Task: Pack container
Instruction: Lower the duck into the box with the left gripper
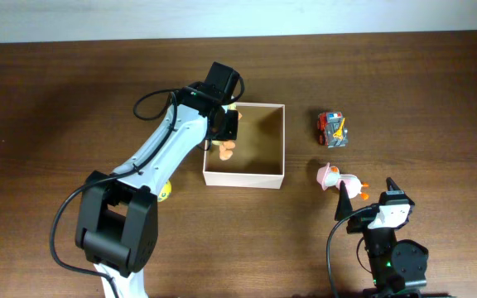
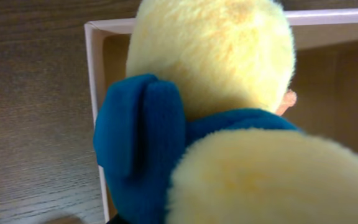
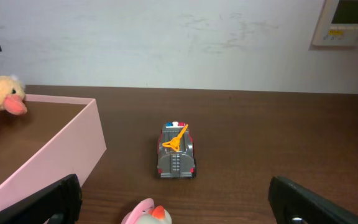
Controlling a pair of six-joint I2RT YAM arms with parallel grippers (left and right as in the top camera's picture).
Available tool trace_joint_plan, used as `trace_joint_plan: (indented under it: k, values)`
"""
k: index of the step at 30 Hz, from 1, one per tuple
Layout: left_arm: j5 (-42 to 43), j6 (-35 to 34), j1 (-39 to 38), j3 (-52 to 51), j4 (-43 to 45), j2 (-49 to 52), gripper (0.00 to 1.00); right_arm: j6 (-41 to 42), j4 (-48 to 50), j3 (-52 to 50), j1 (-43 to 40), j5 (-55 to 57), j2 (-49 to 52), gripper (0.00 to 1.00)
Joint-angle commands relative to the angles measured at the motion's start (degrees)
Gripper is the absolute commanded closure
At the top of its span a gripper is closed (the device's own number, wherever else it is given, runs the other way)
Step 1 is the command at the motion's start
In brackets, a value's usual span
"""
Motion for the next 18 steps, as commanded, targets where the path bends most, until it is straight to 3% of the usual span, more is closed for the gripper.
trace_joint_plan:
  k: [1, 18]
  values:
    - [2.6, 0.6, -0.2, 0.7, -0.2, -1.3, 0.98, 0.2, -0.4, -0.3, -0.1, 0.5, -0.4, 0.01]
    - [5.0, 0.6, -0.3, 0.4, -1.5, -1.3, 0.98, 0.2, -0.4, -0.3, -0.1, 0.5, -0.4, 0.01]
